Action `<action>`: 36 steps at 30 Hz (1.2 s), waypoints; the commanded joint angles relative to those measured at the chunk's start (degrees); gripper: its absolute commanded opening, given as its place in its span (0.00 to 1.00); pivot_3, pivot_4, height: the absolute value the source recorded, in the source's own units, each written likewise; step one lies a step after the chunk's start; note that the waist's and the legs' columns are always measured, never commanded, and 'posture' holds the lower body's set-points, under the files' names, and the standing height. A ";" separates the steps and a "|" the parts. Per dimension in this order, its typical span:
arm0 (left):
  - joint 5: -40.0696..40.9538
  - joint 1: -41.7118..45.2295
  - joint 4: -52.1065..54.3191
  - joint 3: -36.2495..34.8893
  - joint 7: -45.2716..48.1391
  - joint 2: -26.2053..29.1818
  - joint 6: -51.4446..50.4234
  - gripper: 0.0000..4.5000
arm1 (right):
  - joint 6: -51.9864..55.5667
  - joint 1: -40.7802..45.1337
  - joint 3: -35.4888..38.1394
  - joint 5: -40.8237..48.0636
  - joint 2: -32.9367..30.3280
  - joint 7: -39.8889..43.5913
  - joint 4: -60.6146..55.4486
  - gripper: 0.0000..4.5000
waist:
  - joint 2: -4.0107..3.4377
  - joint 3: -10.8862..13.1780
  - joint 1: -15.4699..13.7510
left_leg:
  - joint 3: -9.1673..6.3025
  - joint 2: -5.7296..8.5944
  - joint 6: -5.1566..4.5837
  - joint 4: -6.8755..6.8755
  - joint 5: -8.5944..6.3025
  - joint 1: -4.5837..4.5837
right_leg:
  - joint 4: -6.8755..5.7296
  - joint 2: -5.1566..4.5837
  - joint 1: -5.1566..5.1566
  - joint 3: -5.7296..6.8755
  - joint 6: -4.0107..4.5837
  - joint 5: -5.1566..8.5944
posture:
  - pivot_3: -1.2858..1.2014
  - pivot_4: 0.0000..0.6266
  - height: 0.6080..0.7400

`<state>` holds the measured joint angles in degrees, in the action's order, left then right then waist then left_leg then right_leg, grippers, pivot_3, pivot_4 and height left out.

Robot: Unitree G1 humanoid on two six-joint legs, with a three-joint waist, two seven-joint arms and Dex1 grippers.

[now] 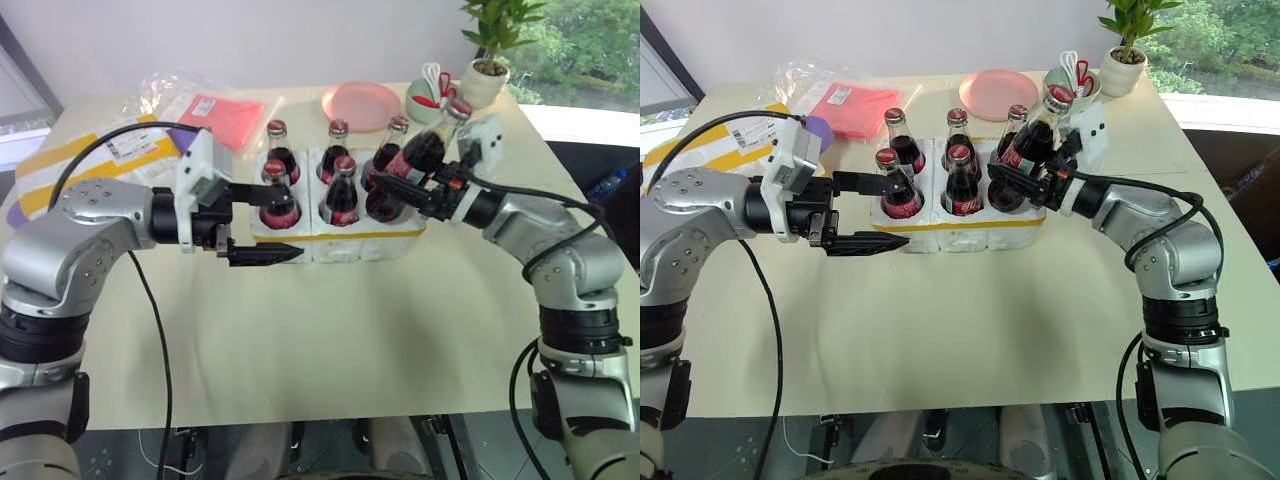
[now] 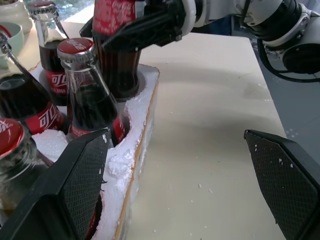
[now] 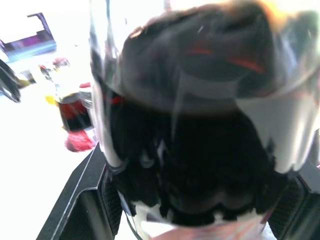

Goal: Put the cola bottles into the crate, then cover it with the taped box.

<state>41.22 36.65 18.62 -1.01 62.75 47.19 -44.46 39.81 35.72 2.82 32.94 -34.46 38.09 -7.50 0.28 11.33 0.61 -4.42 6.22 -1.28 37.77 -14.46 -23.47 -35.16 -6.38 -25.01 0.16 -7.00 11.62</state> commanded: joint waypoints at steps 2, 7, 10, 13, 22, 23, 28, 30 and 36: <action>0.16 -0.27 1.47 -2.33 -0.13 1.29 0.98 1.00 | -5.40 0.33 -4.22 -6.37 -1.62 3.34 0.65 0.63 | 0.00 0.00 0.05 | 0.00 -0.02 0.01 -0.01 0.00 0.00 | -0.01 0.02 -0.03 0.00 0.00 0.00 | 0.52 0.24 1.00; 0.27 -0.67 1.92 -2.70 -0.63 1.34 1.07 1.00 | -6.50 1.77 -5.56 -9.46 -1.27 5.28 4.82 0.63 | 0.01 0.00 0.05 | 0.01 -0.02 0.08 -0.02 0.04 -0.01 | -0.02 0.02 -0.04 0.00 0.00 0.00 | 0.52 0.24 1.00; 0.16 -0.76 1.95 -2.58 -0.77 1.32 1.27 1.00 | -6.29 2.42 -6.71 -11.28 -1.23 6.53 7.80 0.63 | 0.03 -0.02 0.06 | 0.00 -0.02 0.02 0.03 0.01 0.00 | -0.02 0.02 0.00 0.00 0.00 0.00 | 0.52 0.24 1.00; 0.01 -0.87 2.06 -2.55 -1.06 1.33 1.50 1.00 | -4.21 3.34 -6.16 -10.78 -0.26 6.99 10.59 0.93 | 0.07 -0.04 0.07 | 0.00 -0.03 0.02 0.12 0.01 0.05 | -0.03 0.03 0.09 0.00 0.00 -0.01 | 0.52 0.24 1.00; -0.42 -5.69 4.96 -7.04 -4.31 3.87 1.53 1.00 | 2.24 2.28 0.60 -2.90 -7.02 14.71 2.52 0.98 | 0.10 -0.06 -0.25 | -0.07 -0.03 0.02 0.11 0.01 0.03 | -0.04 0.03 0.07 0.01 0.00 -0.01 | 0.52 0.24 1.00; -0.39 -6.73 5.56 -8.41 -5.13 4.49 1.29 1.00 | 3.15 1.96 1.95 -1.52 -8.82 16.02 1.02 0.98 | 0.10 -0.06 -0.24 | -0.07 -0.02 0.01 0.10 0.00 0.00 | -0.03 0.03 0.05 0.01 0.01 0.00 | 0.52 0.24 1.00; -2.56 -14.37 8.38 -18.90 -11.56 8.22 0.22 1.00 | 9.02 2.95 12.79 7.76 -18.71 21.88 -1.16 0.98 | 0.06 -0.03 -0.06 | -0.04 -0.04 -0.04 0.04 -0.04 -0.04 | 0.04 -0.05 0.00 0.01 0.00 0.00 | 0.52 0.24 1.00; -6.54 -19.30 7.86 -24.04 -13.93 10.30 0.96 1.00 | 10.57 3.40 16.26 9.97 -22.39 23.69 -0.06 0.98 | 0.06 -0.03 0.14 | -0.02 -0.05 -0.05 0.02 -0.04 -0.03 | 0.04 -0.09 0.00 0.01 0.01 0.00 | 0.52 0.24 1.00; -33.59 -42.95 -6.75 -32.95 -18.48 18.46 19.10 1.00 | 8.79 1.35 19.18 11.63 -25.71 26.05 -1.55 0.98 | 0.05 -0.05 0.40 | 0.25 -0.12 -0.04 -0.32 -0.04 0.13 | 0.11 -0.22 -0.05 -0.08 0.24 0.13 | 0.52 0.24 1.00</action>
<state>16.35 -4.12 16.75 -30.60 46.28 64.48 -31.39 49.57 36.74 19.90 43.03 -59.53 63.53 -7.67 0.33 11.28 1.01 -4.06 6.09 -1.31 37.33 -14.49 -23.31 -35.08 -6.68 -25.14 0.06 -6.73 11.77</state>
